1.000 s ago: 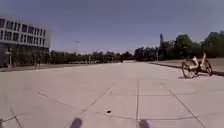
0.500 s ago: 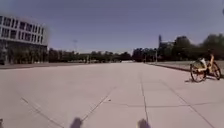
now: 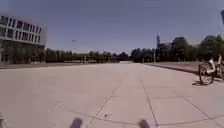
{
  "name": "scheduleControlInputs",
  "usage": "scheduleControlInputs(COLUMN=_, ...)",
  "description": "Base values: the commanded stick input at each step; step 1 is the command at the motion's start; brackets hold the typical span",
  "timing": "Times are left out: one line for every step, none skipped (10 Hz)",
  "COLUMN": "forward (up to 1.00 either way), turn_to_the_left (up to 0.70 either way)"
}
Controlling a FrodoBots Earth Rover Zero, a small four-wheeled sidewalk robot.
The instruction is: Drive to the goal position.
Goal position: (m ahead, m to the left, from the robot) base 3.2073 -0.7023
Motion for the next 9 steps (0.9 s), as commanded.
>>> scheduleControlInputs(forward=1.0, turn_to_the_left=-0.4)
scheduleControlInputs(forward=1.0, turn_to_the_left=-0.4)
scheduleControlInputs(forward=1.0, turn_to_the_left=-0.4)
scheduleControlInputs(forward=1.0, turn_to_the_left=-0.4)
scheduleControlInputs(forward=1.0, turn_to_the_left=-0.4)
scheduleControlInputs(forward=1.0, turn_to_the_left=-0.34)
scheduleControlInputs(forward=1.0, turn_to_the_left=-0.05)
scheduleControlInputs(forward=1.0, turn_to_the_left=0.0)
scheduleControlInputs(forward=1.0, turn_to_the_left=0.0)
